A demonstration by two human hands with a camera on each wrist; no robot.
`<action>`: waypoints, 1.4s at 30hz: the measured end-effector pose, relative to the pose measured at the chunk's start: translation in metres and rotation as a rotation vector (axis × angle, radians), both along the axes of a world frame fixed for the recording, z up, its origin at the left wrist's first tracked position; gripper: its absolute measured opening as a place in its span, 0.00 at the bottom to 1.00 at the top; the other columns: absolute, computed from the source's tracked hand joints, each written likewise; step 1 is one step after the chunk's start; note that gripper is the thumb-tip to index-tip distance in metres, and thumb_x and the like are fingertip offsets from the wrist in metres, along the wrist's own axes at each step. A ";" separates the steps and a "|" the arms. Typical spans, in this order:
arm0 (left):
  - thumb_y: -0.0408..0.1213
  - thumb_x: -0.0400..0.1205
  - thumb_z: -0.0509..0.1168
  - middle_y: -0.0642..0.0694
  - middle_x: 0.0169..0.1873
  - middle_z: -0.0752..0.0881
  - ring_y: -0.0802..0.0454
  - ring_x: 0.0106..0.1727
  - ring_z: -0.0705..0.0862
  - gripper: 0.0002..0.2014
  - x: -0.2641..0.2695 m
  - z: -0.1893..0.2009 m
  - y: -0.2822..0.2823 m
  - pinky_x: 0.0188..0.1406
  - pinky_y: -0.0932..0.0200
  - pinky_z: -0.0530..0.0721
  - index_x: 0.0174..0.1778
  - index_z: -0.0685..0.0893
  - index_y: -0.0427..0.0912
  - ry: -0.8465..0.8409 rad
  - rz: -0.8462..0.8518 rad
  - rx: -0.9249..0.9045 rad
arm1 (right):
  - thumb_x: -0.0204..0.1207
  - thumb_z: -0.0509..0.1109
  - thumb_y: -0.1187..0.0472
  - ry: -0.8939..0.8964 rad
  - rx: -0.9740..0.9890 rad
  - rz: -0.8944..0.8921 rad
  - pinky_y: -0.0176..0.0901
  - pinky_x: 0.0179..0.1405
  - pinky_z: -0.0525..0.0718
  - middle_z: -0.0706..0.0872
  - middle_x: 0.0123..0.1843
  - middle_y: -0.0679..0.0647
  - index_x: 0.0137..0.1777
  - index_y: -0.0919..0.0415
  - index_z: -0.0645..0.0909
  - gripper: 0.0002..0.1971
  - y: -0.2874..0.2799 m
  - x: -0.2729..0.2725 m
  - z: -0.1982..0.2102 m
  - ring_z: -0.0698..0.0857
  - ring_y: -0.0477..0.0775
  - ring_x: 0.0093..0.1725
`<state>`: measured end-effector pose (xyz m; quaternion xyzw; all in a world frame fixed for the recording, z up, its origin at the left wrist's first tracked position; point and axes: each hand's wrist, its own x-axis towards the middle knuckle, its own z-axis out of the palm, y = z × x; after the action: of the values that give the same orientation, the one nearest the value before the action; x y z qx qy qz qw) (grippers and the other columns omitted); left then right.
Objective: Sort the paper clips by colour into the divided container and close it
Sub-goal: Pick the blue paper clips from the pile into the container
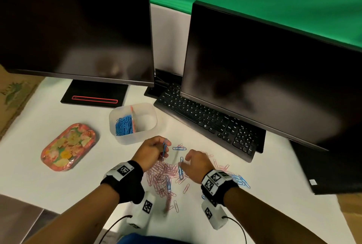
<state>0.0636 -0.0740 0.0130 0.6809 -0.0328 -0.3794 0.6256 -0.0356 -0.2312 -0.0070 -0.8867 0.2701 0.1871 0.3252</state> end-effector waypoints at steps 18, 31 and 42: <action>0.41 0.74 0.70 0.52 0.31 0.87 0.55 0.36 0.83 0.07 -0.028 -0.014 0.024 0.31 0.64 0.78 0.36 0.86 0.41 -0.381 -0.273 0.651 | 0.76 0.68 0.69 0.168 -0.101 -0.063 0.44 0.56 0.86 0.82 0.63 0.62 0.62 0.64 0.81 0.15 0.016 0.024 0.008 0.86 0.61 0.59; 0.42 0.81 0.66 0.48 0.29 0.71 0.55 0.25 0.65 0.07 0.041 0.040 0.054 0.23 0.61 0.63 0.45 0.82 0.41 0.119 0.358 0.057 | 0.75 0.69 0.61 -0.111 0.165 -0.028 0.35 0.40 0.77 0.87 0.42 0.54 0.38 0.56 0.85 0.06 0.027 0.072 0.042 0.85 0.49 0.40; 0.55 0.82 0.61 0.39 0.56 0.82 0.43 0.58 0.80 0.22 0.121 0.052 0.056 0.58 0.48 0.77 0.60 0.81 0.39 0.194 0.598 -0.008 | 0.70 0.69 0.63 -0.053 0.293 -0.022 0.45 0.28 0.85 0.88 0.38 0.61 0.45 0.64 0.83 0.06 0.107 0.198 0.072 0.85 0.59 0.31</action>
<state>0.1842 -0.0176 0.0653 0.6186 0.2271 -0.2415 0.7123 0.1627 -0.1243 0.0648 -0.8314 0.2411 0.1973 0.4601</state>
